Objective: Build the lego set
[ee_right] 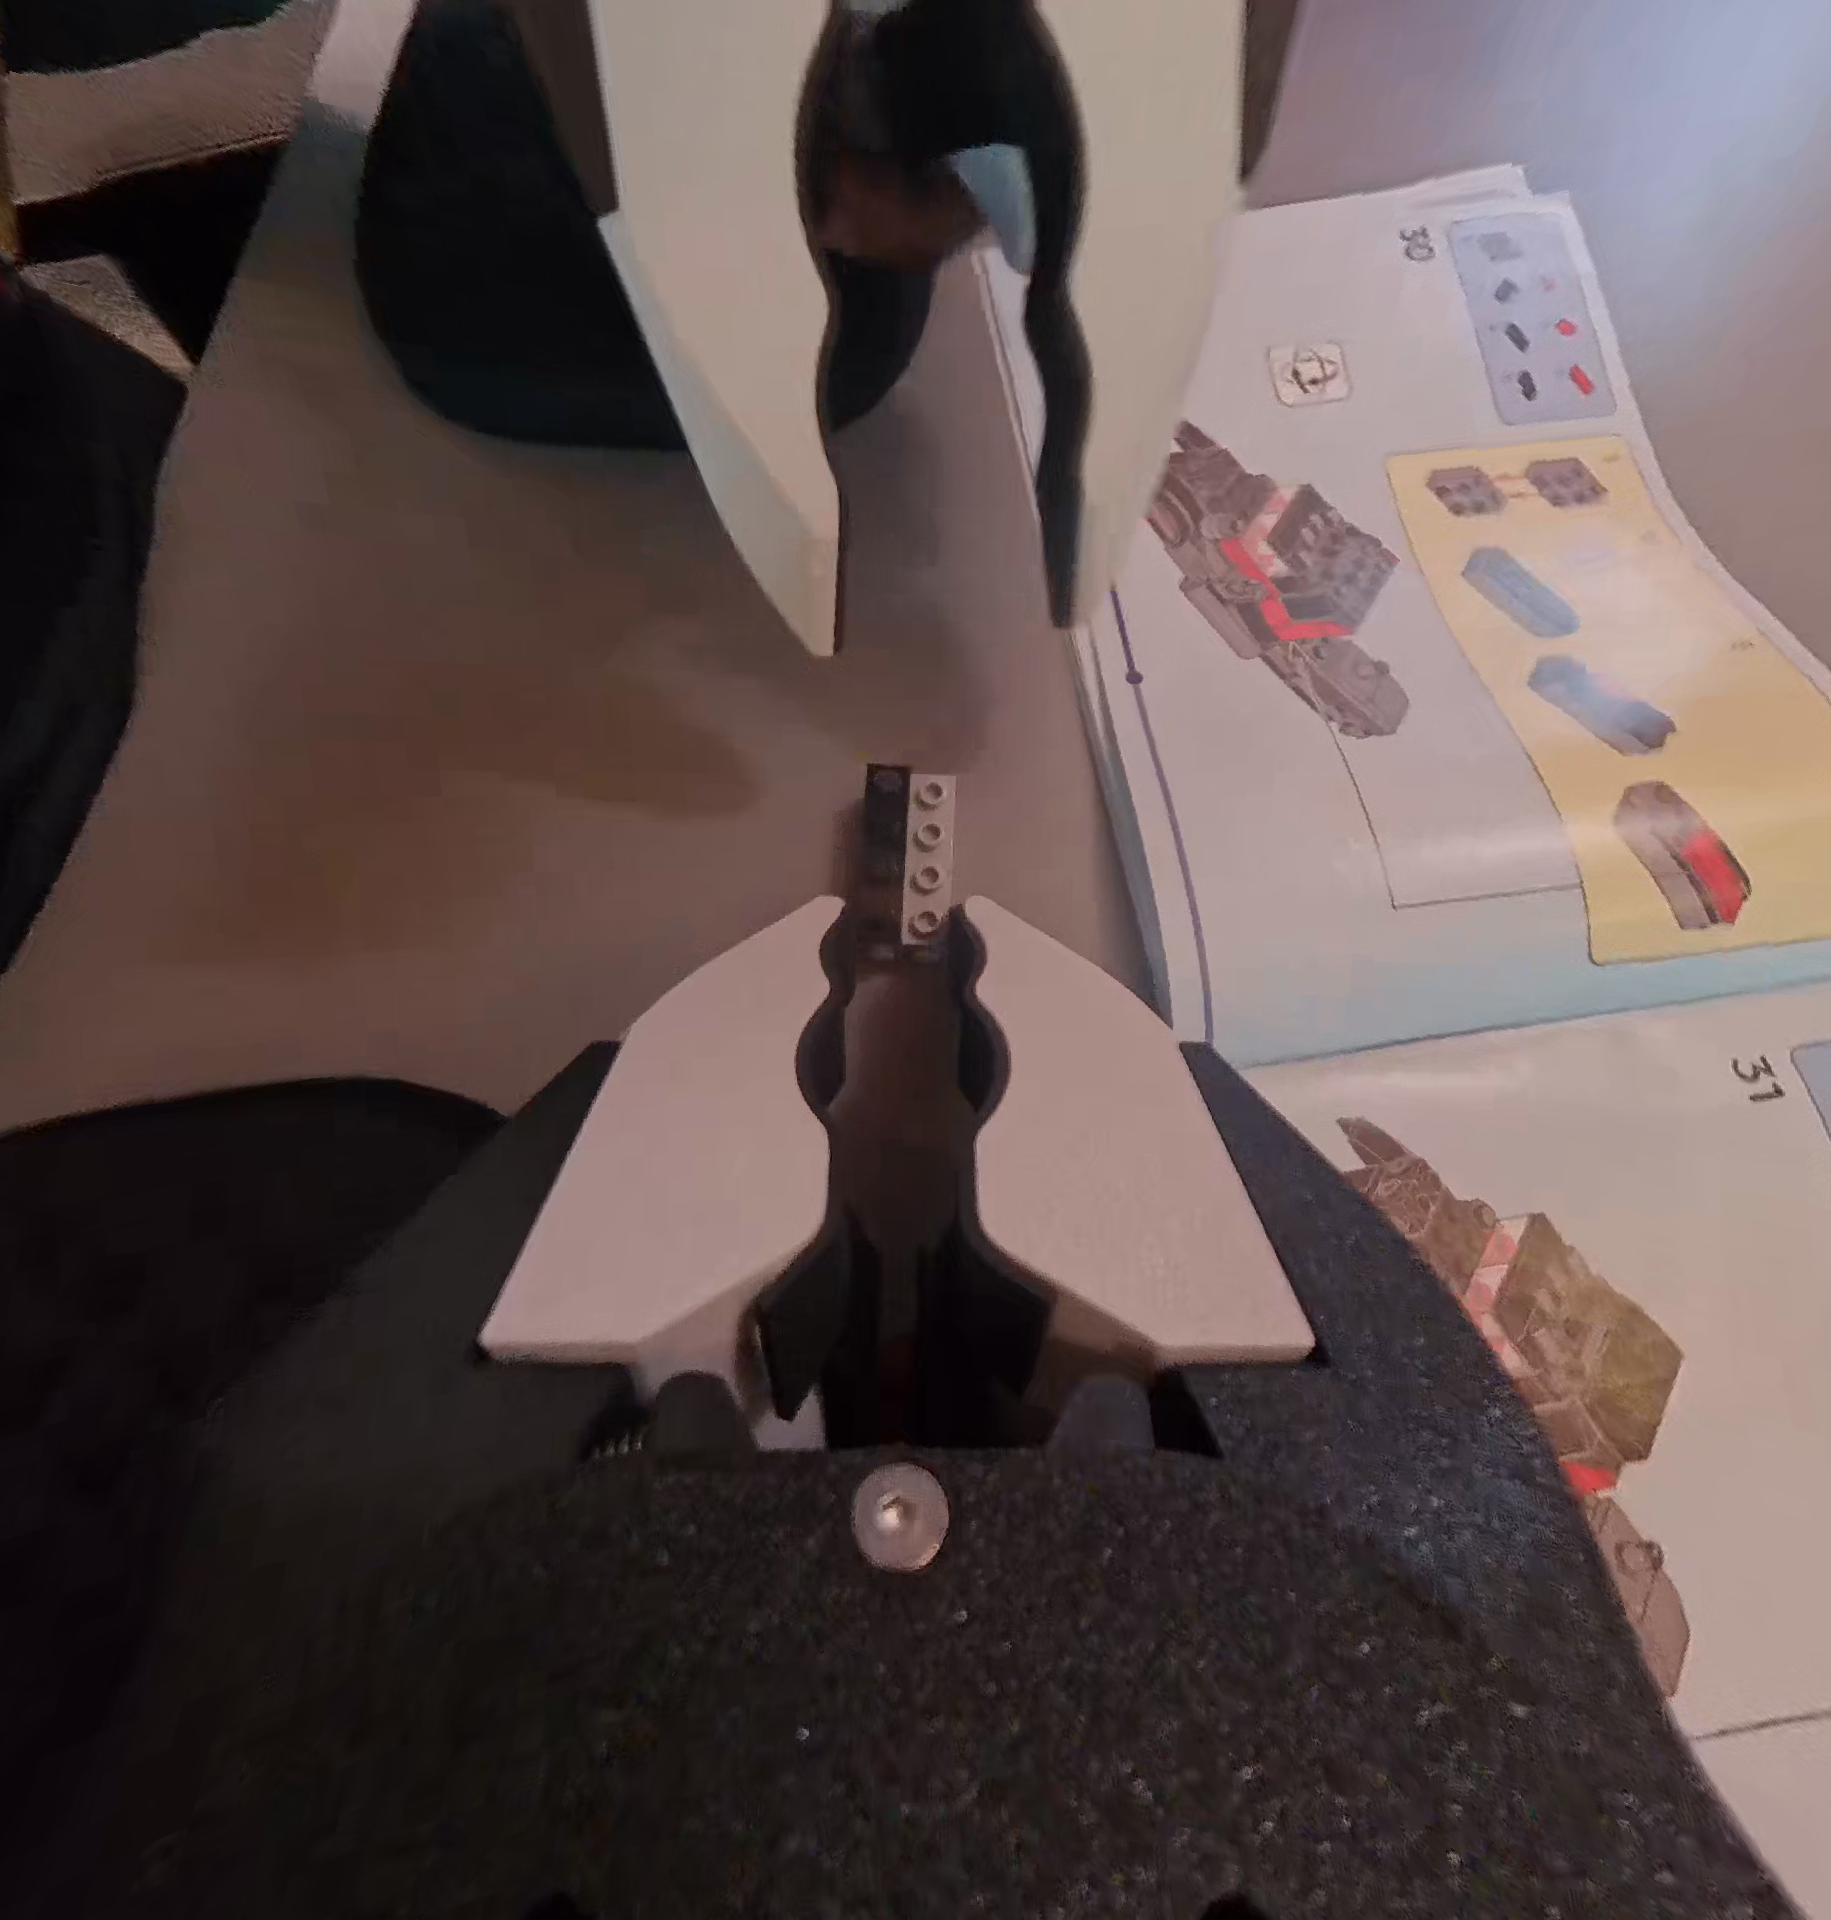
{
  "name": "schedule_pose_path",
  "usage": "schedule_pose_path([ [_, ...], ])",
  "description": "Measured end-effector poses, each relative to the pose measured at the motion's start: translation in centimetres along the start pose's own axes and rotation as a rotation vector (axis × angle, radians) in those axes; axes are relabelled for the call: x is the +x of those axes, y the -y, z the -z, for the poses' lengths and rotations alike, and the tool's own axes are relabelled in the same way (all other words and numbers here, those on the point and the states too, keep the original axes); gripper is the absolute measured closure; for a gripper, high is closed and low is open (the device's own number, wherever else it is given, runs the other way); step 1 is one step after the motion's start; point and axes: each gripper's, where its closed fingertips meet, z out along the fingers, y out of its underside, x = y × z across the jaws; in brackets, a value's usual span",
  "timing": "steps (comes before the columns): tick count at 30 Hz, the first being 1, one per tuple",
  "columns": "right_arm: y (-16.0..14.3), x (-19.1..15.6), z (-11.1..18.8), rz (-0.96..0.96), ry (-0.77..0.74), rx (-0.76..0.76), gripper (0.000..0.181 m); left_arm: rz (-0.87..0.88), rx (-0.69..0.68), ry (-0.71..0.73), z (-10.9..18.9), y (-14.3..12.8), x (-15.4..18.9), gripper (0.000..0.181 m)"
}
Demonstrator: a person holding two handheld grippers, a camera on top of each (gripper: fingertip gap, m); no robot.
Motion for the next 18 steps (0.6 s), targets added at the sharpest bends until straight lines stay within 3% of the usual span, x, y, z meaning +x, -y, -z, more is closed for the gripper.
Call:
schedule_pose_path([
  [5,0.0,-0.2,0.0,0.033,0.051,0.011,0.164,-0.111,-0.057,-0.081,-2.0,-0.1,1.4,0.141],
  [9,0.0,-0.4,0.0,0.051,0.055,0.010,0.164,-0.197,-0.111,-0.085,-2.5,-0.9,2.0,0.156],
  [16,0.0,-0.6,0.0,0.064,0.064,0.012,0.162,-0.124,-0.120,-0.163,-2.6,-1.2,2.3,0.157],
  [18,0.3,-0.3,0.3,0.069,0.030,0.043,0.150,-0.086,-0.108,-0.185,-2.5,-1.1,2.3,0.155],
])
